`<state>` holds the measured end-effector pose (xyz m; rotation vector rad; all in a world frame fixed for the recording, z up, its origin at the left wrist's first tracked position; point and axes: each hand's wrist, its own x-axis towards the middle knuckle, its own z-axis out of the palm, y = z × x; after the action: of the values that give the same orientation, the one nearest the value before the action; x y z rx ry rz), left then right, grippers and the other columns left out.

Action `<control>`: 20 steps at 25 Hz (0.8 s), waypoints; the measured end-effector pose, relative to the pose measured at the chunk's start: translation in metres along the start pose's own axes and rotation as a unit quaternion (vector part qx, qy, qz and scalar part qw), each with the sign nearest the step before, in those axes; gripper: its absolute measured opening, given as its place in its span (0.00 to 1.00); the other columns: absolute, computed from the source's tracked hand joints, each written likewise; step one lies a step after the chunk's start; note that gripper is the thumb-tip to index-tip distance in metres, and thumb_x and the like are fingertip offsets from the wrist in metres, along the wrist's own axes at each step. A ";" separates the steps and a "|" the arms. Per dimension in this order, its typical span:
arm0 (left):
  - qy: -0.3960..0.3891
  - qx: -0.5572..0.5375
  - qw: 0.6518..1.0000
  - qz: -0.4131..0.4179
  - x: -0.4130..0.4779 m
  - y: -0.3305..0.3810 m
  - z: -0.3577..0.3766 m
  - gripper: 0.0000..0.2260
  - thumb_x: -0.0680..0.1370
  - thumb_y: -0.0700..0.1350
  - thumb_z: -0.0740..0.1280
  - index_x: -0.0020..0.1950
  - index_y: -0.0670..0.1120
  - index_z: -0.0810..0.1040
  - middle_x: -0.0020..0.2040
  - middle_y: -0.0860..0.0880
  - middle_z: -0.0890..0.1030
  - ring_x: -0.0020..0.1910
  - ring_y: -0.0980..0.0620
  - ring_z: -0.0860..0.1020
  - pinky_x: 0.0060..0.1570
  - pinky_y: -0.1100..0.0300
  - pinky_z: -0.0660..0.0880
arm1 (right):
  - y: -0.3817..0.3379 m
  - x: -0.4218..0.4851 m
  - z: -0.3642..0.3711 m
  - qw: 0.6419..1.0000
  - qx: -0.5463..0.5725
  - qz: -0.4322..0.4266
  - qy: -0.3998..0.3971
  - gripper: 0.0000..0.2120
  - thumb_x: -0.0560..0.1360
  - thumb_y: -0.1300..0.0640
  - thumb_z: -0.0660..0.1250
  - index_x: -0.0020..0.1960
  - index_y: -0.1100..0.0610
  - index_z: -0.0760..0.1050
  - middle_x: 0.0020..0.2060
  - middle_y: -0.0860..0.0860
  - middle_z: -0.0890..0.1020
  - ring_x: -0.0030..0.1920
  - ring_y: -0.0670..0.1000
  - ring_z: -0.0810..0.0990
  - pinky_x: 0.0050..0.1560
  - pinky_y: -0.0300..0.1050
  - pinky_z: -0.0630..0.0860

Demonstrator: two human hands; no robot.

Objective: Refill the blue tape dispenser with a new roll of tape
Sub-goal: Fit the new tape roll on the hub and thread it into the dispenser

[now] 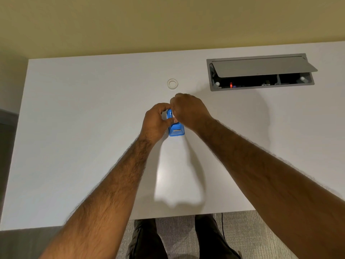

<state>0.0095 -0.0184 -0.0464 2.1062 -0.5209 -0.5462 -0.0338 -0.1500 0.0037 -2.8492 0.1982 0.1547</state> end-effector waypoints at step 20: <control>0.004 0.001 1.000 0.007 -0.005 0.000 0.001 0.18 0.71 0.42 0.77 0.59 0.47 0.79 0.56 0.53 0.81 0.53 0.57 0.76 0.54 0.74 0.68 | 0.005 -0.045 0.029 0.950 0.218 0.191 0.118 0.02 0.74 0.59 0.64 0.43 0.57 0.74 0.37 0.50 0.77 0.36 0.49 0.76 0.38 0.44 0.76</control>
<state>0.0046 -0.0166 -0.0457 2.1045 -0.5318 -0.5283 -0.0814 -0.1413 -0.0195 -2.3519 0.7367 -0.1393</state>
